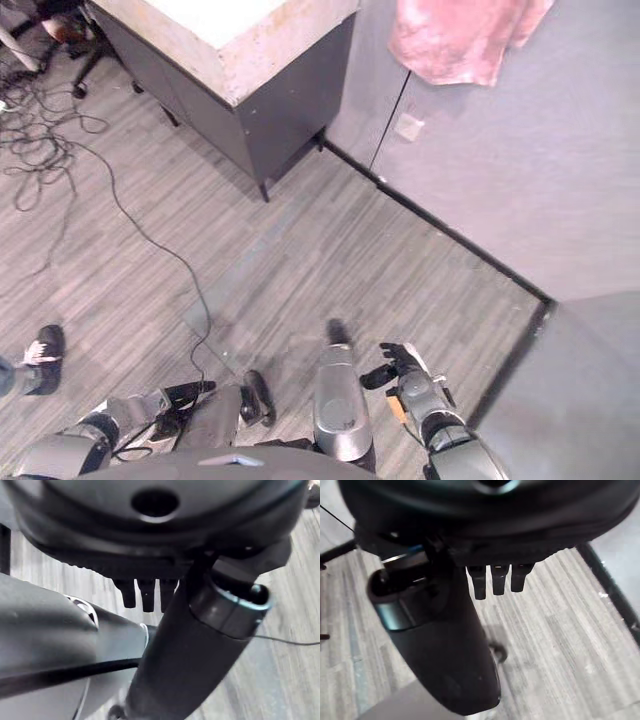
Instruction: Organize the bathroom.
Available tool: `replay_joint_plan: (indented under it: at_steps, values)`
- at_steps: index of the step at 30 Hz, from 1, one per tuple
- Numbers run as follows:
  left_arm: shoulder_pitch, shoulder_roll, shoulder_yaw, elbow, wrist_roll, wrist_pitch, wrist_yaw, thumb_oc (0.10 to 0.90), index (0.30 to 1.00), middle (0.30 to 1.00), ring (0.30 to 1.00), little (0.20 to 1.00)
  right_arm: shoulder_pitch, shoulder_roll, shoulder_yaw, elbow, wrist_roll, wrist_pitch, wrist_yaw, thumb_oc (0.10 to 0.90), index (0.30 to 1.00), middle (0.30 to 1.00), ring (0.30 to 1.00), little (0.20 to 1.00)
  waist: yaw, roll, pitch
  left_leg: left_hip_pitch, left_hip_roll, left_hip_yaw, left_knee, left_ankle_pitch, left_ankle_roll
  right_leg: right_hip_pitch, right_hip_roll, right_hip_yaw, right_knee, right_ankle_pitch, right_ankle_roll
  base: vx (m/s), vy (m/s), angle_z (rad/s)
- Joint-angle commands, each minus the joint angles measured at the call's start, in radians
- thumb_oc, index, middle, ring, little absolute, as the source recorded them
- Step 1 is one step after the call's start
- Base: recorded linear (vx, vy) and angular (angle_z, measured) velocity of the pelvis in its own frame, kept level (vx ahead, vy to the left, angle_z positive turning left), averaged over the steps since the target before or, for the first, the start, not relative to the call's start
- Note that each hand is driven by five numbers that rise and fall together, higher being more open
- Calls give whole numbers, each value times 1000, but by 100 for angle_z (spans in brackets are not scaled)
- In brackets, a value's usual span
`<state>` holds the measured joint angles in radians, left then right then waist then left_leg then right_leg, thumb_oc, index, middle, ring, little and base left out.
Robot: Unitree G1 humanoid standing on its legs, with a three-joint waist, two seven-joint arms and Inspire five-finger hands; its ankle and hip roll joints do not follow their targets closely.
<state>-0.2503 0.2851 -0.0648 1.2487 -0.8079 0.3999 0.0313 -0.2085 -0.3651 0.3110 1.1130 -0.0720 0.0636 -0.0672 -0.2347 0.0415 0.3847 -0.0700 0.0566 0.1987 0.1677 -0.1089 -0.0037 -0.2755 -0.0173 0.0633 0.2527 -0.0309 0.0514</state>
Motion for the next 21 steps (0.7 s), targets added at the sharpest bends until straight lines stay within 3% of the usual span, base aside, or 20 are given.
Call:
replay_joint_plan:
  at_steps: [1,7,16,17,18,19,20,21]
  values:
    - [52,18,-49,-10,17,19,-9,800,900,900,900,900,-67,-80,3,37,25,10,-61,800,900,900,900,900,-1,26,-13,36,36,28,38,-42,7,-13,-82,-5,-59,57,55,21,-4,117]
    - [9,-45,-73,-17,54,-4,-15,800,900,900,900,900,-49,-81,-15,45,13,-4,-81,800,900,900,900,900,-26,45,-3,21,32,11,29,-20,-3,-6,-57,4,-59,45,36,37,-4,22]
    - [20,-59,-66,17,112,-51,-10,800,900,900,900,900,-21,-87,-47,75,26,-44,-93,800,900,900,900,900,-35,64,-13,57,46,9,3,-8,-16,19,-52,13,-45,13,29,59,-24,5]
    - [27,-57,-55,21,111,-68,-5,800,900,900,900,900,-17,-88,-49,79,40,-48,-98,800,900,900,900,900,-37,67,-23,57,53,4,58,1,-24,11,-48,8,-19,-1,13,109,-98,5]
    - [35,-46,-46,22,92,-101,15,800,900,900,900,900,-11,-87,-47,77,70,-45,-105,800,900,900,900,900,-31,60,-30,-2,63,-59,286,123,-65,12,-25,2,3,-7,-27,139,-131,17]
    - [34,-37,-45,23,75,-109,24,800,900,900,900,900,-7,-87,-47,74,80,-45,-105,800,900,900,900,900,-26,47,-28,-64,61,-92,416,164,-64,23,-15,10,5,-7,-46,106,-112,17]
    - [34,-37,-45,23,75,-109,24,800,900,900,900,900,-7,-87,-47,74,80,-45,-105,800,900,900,900,900,-26,47,-28,-64,61,-92,416,164,-64,23,-15,10,5,-7,-46,144,-47,47]
    - [34,-30,-40,11,37,-115,49,800,900,900,900,900,2,-84,-50,70,115,-44,-110,800,900,900,900,900,-15,28,-14,-173,62,-119,494,159,-36,63,-2,27,6,-12,-60,184,22,35]
